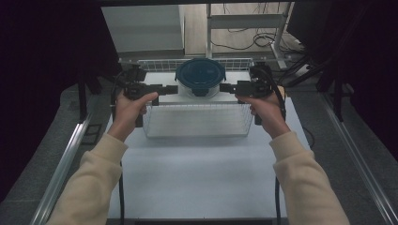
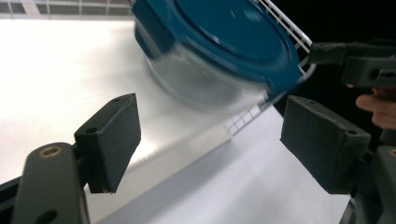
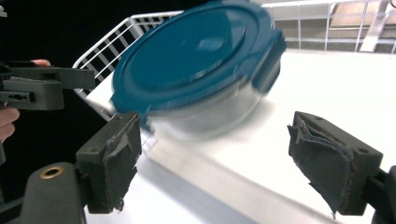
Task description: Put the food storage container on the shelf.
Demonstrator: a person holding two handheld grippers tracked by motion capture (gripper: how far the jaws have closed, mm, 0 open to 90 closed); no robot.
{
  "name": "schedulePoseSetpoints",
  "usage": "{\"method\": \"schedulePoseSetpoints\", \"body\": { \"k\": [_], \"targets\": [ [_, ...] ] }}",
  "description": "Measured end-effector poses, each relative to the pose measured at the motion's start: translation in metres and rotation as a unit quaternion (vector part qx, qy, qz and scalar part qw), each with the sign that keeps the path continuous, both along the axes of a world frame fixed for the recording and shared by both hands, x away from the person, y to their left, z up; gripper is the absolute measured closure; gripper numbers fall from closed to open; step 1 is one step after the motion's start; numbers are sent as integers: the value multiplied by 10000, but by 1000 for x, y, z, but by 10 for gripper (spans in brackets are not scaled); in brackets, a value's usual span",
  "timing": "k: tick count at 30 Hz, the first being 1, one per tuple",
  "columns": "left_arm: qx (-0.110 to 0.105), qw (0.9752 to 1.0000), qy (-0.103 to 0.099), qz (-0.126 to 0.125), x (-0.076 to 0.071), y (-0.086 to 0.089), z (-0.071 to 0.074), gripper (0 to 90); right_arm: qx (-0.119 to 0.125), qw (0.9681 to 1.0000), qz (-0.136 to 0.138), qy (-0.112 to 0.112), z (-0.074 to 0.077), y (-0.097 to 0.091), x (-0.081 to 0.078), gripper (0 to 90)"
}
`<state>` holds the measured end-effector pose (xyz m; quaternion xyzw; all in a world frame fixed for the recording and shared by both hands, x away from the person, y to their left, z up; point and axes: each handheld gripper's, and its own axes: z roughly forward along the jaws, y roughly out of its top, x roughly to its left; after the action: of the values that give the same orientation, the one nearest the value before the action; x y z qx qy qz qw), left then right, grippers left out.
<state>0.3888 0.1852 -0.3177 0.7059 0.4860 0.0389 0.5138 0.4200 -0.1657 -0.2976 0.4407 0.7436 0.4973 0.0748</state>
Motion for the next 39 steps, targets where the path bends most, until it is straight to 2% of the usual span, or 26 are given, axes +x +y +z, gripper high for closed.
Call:
{"method": "schedulePoseSetpoints", "body": {
  "k": [4,12,14,15,20,23,25,30,33,36,39],
  "targets": [
    [-21,9999,-103,-97,-21,4,-8,205,-61,9999,63,-119,-8,-13,-20,184],
    [-33,9993,-377,-44,-63,18,-27,208,-256,9982,203,-496,-23,-30,-57,197],
    [95,9986,-503,-107,-76,19,-36,207,-325,9972,210,-634,-29,-34,-68,197],
    [228,9981,-559,-95,-82,19,-40,206,-367,9967,212,-687,-32,-36,-73,197],
    [662,9955,-662,-144,-105,16,-68,199,-688,9926,206,-976,-55,-45,-97,197],
    [764,9947,-662,-204,-119,17,-87,196,-665,9931,180,-952,-75,-55,-112,197],
    [811,9948,-592,-196,-127,18,-101,194,-676,9939,184,-856,-90,-61,-120,197],
    [875,9957,-255,-170,-141,21,-139,195,-757,9953,126,-595,-129,-74,-137,197],
    [977,9951,-88,-139,-144,22,-156,195,-866,9953,101,-429,-147,-79,-143,197],
    [998,9949,-29,-159,-143,22,-164,207,-1020,9941,59,-362,-157,-82,-144,196],
    [946,9954,-115,-106,-143,21,-162,222,-1004,9941,17,-406,-157,-83,-144,197]
  ]
}}
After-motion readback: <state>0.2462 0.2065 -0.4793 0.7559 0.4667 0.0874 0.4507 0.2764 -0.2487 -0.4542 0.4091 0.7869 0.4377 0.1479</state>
